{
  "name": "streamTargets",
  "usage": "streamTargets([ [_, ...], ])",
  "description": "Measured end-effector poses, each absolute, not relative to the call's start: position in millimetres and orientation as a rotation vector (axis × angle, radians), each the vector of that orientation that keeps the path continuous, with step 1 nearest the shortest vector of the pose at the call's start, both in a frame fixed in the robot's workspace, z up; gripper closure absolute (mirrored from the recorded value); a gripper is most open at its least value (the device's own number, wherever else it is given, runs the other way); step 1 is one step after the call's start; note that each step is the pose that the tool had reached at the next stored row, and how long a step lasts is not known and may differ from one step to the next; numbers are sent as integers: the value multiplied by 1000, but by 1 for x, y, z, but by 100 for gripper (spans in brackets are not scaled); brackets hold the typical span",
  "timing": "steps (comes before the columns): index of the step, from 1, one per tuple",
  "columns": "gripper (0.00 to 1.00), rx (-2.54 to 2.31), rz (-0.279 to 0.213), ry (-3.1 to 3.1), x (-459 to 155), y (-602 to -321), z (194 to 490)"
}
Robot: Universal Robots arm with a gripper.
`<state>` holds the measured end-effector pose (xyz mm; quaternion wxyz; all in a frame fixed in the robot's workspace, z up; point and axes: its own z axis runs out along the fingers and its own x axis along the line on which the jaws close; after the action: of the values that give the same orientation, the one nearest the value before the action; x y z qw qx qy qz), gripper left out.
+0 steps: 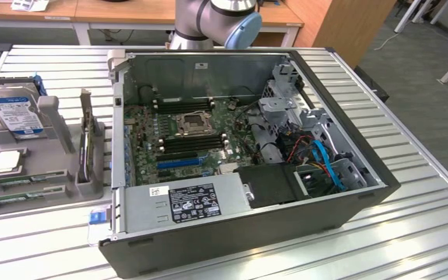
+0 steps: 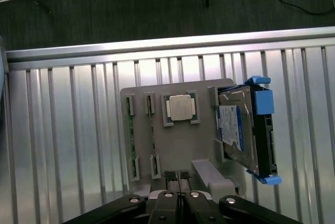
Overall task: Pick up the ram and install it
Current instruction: 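Pick up the ram and move it above insertion slot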
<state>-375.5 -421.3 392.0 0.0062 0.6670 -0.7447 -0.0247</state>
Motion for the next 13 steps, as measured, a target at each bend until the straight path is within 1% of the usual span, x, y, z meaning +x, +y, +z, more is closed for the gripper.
streamTargets([
  [4,89,2087,-77,-2330,-376,-421,392],
  [6,77,2087,-77,-2330,-376,-421,392],
  [8,77,2087,-77,-2330,-376,-421,392],
  [9,70,2087,-77,-2330,-376,-421,392],
  [13,70,2087,-78,-2330,-375,-421,391],
])
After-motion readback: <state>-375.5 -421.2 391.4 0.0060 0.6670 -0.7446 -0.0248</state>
